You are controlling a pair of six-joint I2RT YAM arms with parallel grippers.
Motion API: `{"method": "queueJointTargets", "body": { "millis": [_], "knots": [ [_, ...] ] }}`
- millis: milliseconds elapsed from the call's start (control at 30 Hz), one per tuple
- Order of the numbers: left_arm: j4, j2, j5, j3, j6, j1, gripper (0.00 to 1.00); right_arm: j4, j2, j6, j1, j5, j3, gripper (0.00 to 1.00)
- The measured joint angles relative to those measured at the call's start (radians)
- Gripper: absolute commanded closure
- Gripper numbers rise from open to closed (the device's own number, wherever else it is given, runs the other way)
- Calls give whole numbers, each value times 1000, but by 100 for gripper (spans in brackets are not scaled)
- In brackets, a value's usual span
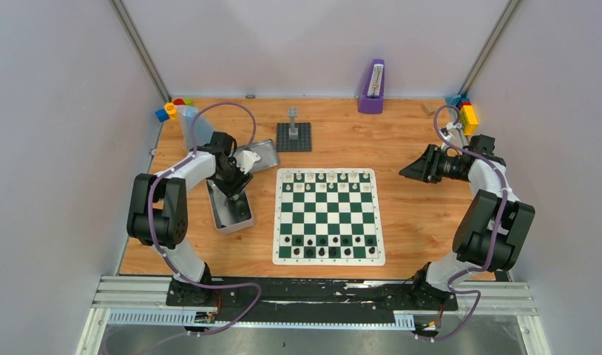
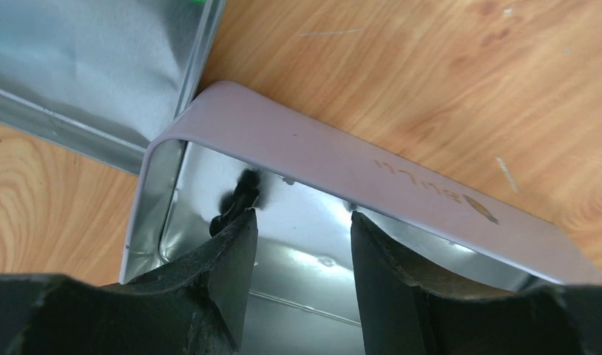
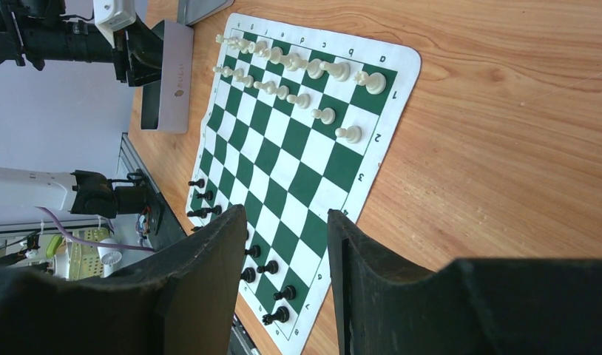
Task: Set up the chess pieces on the board
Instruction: Pick up the chess piece from the storage box.
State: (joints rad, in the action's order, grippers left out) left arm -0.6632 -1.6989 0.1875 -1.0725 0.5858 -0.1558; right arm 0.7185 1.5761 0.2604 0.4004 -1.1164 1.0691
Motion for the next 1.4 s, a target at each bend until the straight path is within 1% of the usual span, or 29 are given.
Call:
{"method": "queueJointTargets", "body": {
  "millis": [167,367,667,1033,1400],
  "knots": [
    [61,0,-59,42,-8,0,43,0,0,0,0,0,0,55],
    [78,12,-59,45,-7,0,44,1,2,0,0,0,0,55],
    [81,101,-51,49,29,0,43,3,8,1,0,0,0,55],
    [107,86,-40,49,154,0,43,3,8,4,0,0,0,55],
    [135,25,-53,49,287,0,43,4,13,4,0,0,0,55]
  ]
}}
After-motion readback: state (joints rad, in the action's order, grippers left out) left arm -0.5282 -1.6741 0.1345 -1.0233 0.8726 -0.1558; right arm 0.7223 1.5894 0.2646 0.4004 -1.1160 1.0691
